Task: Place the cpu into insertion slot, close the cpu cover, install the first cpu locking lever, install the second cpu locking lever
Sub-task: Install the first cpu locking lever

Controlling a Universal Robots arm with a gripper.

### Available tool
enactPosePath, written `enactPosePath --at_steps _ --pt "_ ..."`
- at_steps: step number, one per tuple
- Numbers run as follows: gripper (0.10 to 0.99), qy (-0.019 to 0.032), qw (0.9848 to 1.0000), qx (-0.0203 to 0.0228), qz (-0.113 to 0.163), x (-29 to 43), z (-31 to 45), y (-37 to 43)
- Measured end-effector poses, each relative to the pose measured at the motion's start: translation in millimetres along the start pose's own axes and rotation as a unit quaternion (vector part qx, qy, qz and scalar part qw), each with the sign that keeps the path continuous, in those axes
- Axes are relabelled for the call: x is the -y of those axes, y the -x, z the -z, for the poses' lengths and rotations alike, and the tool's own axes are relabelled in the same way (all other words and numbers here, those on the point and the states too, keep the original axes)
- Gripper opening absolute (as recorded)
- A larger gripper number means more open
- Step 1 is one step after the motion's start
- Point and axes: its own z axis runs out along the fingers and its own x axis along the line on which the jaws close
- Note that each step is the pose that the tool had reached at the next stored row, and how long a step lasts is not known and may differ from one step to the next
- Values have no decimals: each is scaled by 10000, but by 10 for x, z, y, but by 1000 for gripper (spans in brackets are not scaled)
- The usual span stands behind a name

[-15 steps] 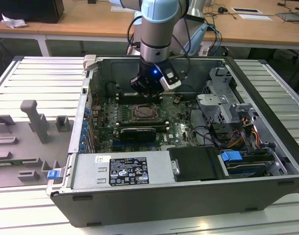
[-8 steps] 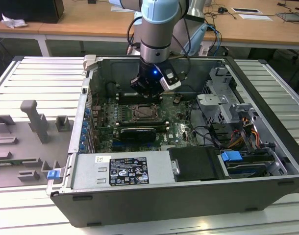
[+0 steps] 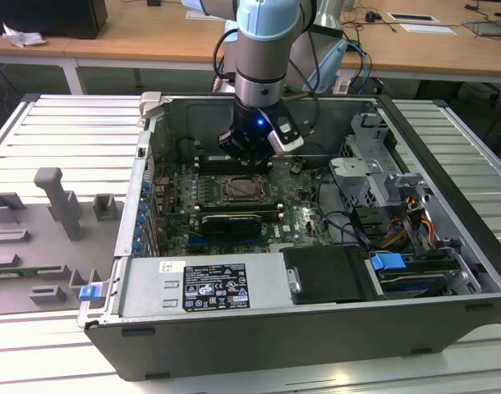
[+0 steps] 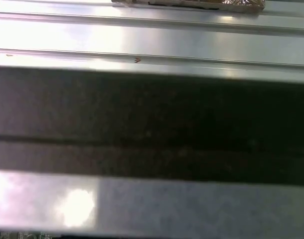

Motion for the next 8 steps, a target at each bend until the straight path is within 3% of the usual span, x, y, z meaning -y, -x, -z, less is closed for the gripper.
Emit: enactPosePath --at_steps 8 --pt "106 9 10000 1 -1 7 -37 2"
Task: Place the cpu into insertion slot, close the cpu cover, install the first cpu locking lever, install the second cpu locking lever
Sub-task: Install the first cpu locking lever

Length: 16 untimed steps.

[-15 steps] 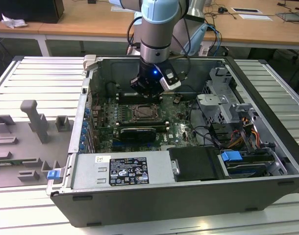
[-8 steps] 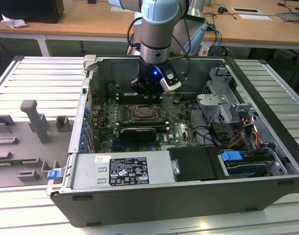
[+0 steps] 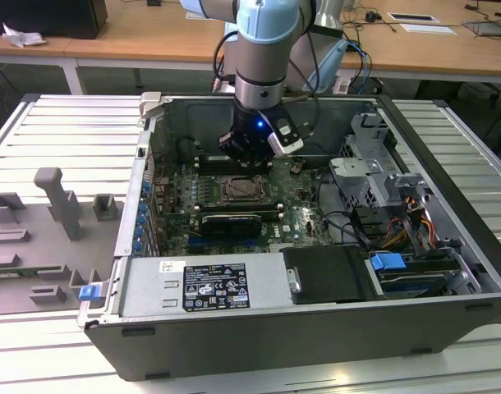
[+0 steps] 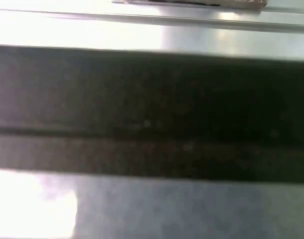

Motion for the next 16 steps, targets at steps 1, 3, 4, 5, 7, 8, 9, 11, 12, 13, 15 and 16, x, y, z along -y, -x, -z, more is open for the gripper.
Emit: enactPosePath --at_steps 1,3,4,5,7,8,9,11,12,13,15,16 --pt "106 7 10000 3 1 -6 9 2" --pt "106 4 10000 0 0 -13 69 1" --pt "106 3 10000 -1 0 -20 133 2" --pt "106 3 10000 -1 0 -23 159 2" --pt "106 4 10000 0 1 -21 165 2" --pt "106 4 10000 -1 0 -15 166 1" --pt "106 3 10000 -1 1 -9 167 1" --pt "106 3 10000 -1 0 7 169 0" --pt "106 3 10000 0 1 11 169 0" --pt "106 3 10000 -1 0 17 170 0" --pt "106 3 10000 0 0 21 170 0" --pt "106 3 10000 -1 1 23 171 0"
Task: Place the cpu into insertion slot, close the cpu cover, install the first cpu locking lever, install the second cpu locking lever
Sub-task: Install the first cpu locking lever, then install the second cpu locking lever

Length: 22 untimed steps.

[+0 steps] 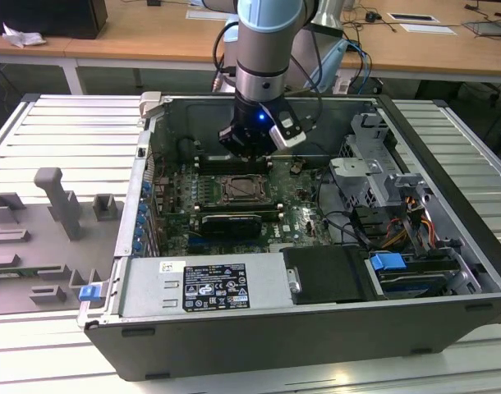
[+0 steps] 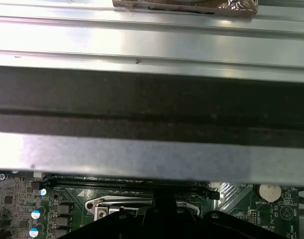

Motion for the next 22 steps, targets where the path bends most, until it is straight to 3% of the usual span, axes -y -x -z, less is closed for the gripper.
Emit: enactPosePath --at_steps 18,22 --pt "106 0 10000 0 0 135 15 -7" --pt "106 -1 10000 0 -1 135 87 -7"
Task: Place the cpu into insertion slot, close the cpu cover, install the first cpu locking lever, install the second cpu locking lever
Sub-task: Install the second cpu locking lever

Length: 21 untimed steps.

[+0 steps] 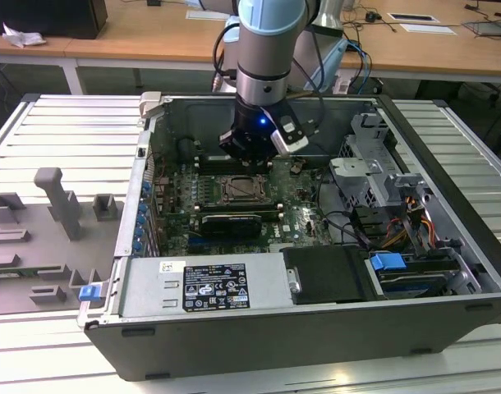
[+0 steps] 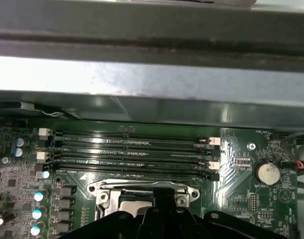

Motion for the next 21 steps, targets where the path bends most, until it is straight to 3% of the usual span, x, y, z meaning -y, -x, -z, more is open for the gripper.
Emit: enactPosePath --at_steps 4,8,13,16,18,21 --pt "106 1 10000 1 0 -13 141 2" --pt "106 1 10000 0 0 45 148 -3" --pt "106 1 10000 0 0 237 168 -18" --pt "106 45 10000 -28 -3 299 182 -22" --pt "106 51 10000 -29 -3 407 194 -29" --pt "106 51 10000 -28 -3 464 198 -33"
